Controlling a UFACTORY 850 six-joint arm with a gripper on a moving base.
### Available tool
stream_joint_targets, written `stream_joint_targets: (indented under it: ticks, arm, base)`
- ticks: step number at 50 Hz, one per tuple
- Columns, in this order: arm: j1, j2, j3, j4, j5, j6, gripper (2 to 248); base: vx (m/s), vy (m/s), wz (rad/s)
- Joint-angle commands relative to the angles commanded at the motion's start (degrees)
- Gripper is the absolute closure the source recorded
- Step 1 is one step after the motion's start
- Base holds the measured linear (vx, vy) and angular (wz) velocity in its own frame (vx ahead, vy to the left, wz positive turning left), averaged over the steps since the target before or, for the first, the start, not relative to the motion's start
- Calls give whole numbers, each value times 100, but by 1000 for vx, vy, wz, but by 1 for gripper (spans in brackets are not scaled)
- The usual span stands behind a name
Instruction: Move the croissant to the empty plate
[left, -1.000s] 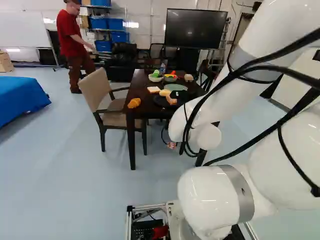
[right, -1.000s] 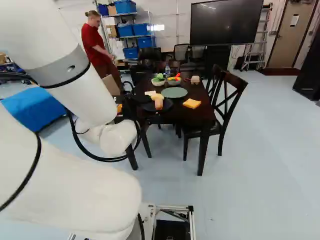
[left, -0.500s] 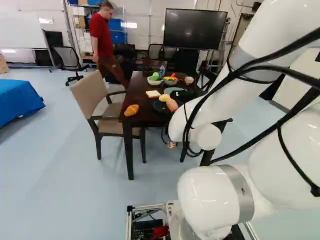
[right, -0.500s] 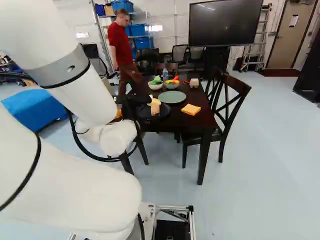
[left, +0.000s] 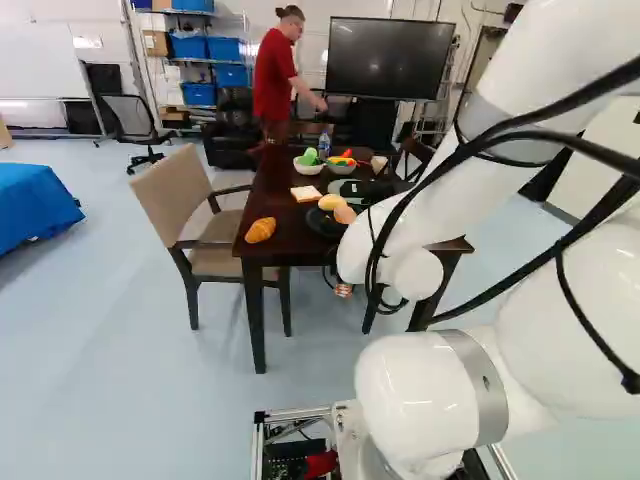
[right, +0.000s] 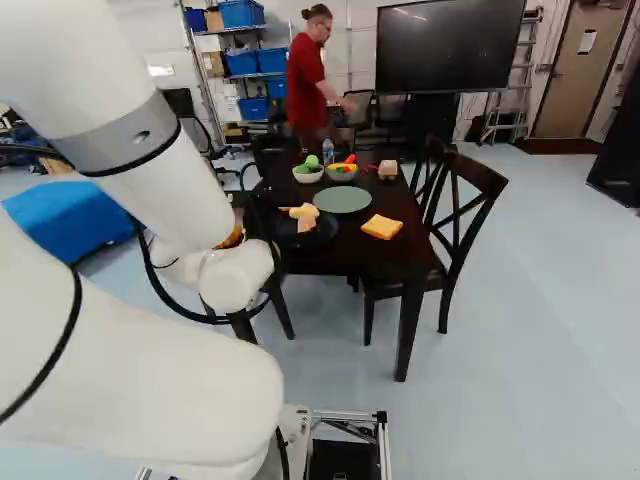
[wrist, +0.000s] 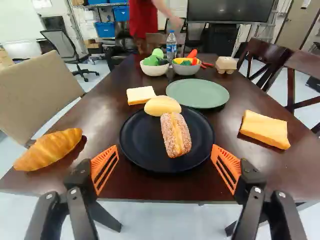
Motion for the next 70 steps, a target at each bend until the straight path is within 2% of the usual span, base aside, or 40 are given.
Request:
stream_joint_targets:
  ticks: [28,70]
  arm:
    - [35,-6,-187,0,-51,0,3]
    - [446,-9,-800,114,-1173,0,3]
  base:
    - [-3,0,0]
    - [0,0,0]
